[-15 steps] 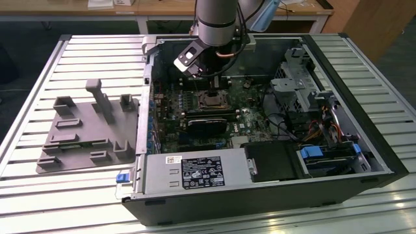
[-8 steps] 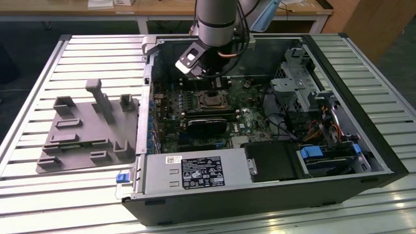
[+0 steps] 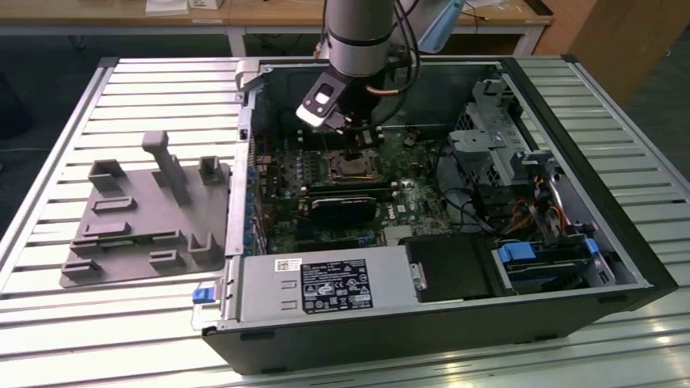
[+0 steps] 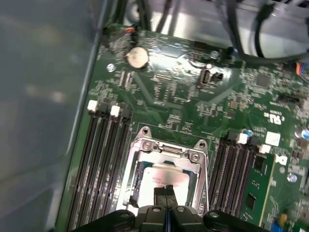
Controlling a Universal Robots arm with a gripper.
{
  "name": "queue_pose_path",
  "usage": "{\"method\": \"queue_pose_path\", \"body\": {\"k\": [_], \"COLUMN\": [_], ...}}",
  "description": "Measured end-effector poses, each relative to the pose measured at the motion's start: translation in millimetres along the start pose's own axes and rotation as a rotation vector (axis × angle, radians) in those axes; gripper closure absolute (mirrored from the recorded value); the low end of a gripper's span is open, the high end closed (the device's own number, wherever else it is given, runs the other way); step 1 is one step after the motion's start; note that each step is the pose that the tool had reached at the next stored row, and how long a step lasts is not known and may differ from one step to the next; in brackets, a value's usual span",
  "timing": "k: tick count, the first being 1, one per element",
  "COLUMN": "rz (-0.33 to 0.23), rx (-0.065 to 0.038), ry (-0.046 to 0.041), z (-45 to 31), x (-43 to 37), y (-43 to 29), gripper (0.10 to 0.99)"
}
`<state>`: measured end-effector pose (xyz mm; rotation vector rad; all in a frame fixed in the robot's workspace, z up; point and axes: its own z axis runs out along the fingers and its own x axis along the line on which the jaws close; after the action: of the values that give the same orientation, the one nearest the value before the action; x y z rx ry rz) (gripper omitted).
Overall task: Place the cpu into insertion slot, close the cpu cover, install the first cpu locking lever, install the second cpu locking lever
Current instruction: 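Close the cpu cover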
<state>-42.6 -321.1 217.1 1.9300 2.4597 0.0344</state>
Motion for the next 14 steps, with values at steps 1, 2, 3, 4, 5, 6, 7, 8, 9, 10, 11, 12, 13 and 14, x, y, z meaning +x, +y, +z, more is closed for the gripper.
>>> {"method": "queue_pose_path", "body": {"k": [1, 2, 3, 4, 5, 6, 7, 8, 9, 10, 11, 12, 13, 14], "rz": [-0.018, -0.036, -0.054, -0.072, -0.09, -0.11, -0.127, -0.145, -0.163, -0.182, -0.2, -0.218, -0.236, -0.254], "rx": [0.0, 0.0, 0.0, 0.0, 0.0, 0.0, 0.0, 0.0, 0.0, 0.0, 0.0, 0.0, 0.0, 0.0], "ry": [0.0005, 0.001, 0.0014, 0.002, 0.0024, 0.0029, 0.0034, 0.0038, 0.0044, 0.0048, 0.0053, 0.0058, 0.0063, 0.0068], "z": [0.0, 0.0, 0.0, 0.0, 0.0, 0.0, 0.1, 0.1, 0.1, 0.1, 0.1, 0.1, 0.1, 0.1], "x": [0.0, 0.0, 0.0, 0.0, 0.0, 0.0, 0.0, 0.0, 0.0, 0.0, 0.0, 0.0, 0.0, 0.0], "y": [0.0, 0.0, 0.0, 0.0, 0.0, 0.0, 0.0, 0.0, 0.0, 0.0, 0.0, 0.0, 0.0, 0.0], "gripper": [0.98, 0.98, 0.98, 0.98, 0.98, 0.98, 0.98, 0.98, 0.98, 0.98, 0.98, 0.98, 0.98, 0.98]}}
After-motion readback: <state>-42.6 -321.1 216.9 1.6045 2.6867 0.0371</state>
